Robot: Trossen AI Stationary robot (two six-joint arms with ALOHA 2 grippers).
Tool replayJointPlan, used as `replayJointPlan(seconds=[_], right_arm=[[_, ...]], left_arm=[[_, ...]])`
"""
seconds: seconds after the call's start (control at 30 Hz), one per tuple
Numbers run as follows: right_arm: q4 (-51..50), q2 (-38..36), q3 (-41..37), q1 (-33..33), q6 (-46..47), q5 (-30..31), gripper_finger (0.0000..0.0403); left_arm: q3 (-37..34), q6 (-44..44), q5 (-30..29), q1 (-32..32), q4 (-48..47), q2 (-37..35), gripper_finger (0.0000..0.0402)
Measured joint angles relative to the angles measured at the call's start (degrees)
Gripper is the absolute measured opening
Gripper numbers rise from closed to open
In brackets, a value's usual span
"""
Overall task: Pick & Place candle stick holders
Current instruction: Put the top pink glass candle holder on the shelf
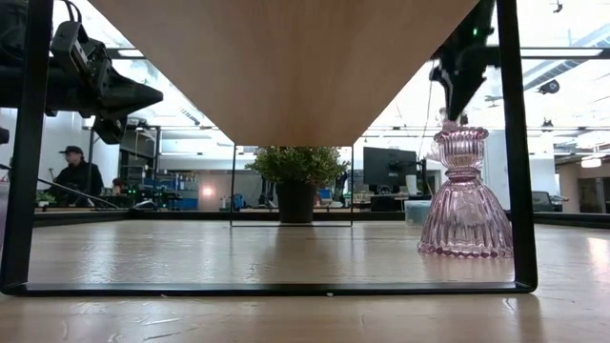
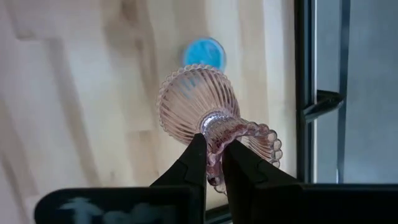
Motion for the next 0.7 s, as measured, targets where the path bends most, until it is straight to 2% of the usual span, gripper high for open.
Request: replayJointPlan(seconds=[0.2,0.7], right_arm=[[-3.4,0.5,4.6,7.8,8.6,0.0,0.0022],[-7.0,6.0,15.8,26.4,22.7,0.1,0.0022]], left_arm=[[0.0,0.0,0.0,0.0,0.0,0.0,0.001],[0.0,0.0,0.0,0.0,0.4,0.0,0.001]])
